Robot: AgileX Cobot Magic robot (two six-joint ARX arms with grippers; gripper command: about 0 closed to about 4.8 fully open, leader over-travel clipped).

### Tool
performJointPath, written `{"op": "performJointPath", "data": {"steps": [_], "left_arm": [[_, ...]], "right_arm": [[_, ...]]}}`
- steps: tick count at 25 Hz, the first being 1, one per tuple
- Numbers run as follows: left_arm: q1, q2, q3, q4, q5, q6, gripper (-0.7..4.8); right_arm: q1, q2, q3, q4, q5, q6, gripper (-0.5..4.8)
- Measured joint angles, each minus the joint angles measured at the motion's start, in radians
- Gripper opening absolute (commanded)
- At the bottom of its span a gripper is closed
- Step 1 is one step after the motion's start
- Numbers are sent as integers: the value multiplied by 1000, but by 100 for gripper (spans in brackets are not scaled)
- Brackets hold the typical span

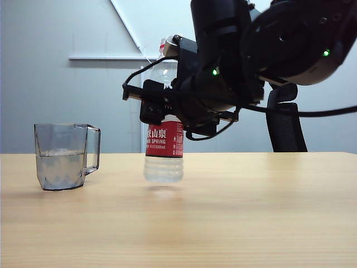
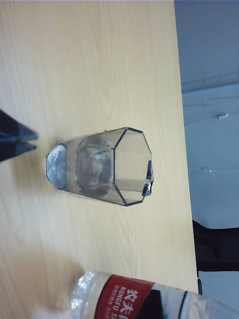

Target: Pick up the mineral water bottle on the table and pour water into the mug until it's half full.

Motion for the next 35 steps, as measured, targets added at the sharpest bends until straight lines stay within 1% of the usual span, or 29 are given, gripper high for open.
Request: {"op": "performJointPath", "data": {"steps": [5,6,9,10,13,15,16,17,18,25,30,32,33,35], "left_arm": [[0,0,0,0,0,0,-2],[0,0,0,0,0,0,-2],[0,0,0,0,0,0,-2],[0,0,0,0,0,0,-2],[0,0,0,0,0,0,-2],[0,0,0,0,0,0,-2],[0,0,0,0,0,0,-2],[0,0,0,0,0,0,-2],[0,0,0,0,0,0,-2],[0,0,0,0,0,0,-2],[0,0,0,0,0,0,-2],[0,0,0,0,0,0,-2],[0,0,0,0,0,0,-2],[0,0,0,0,0,0,-2]], "right_arm": [[0,0,-13,7,31,-61,262],[0,0,-13,7,32,-73,279],[0,0,-13,8,35,-88,285],[0,0,-13,8,37,-88,296],[0,0,-13,5,40,-90,375],[0,0,-13,-1,40,-89,382],[0,0,-13,-1,40,-89,395],[0,-1,-13,-2,40,-90,457],[1,-1,-14,-2,40,-92,479],[8,-13,-34,-1,50,-88,479],[44,-45,-60,-1,102,-88,479],[66,-66,-72,0,138,-89,479],[78,-71,-81,0,182,-88,479],[89,-74,-90,-5,224,-88,479]]}}
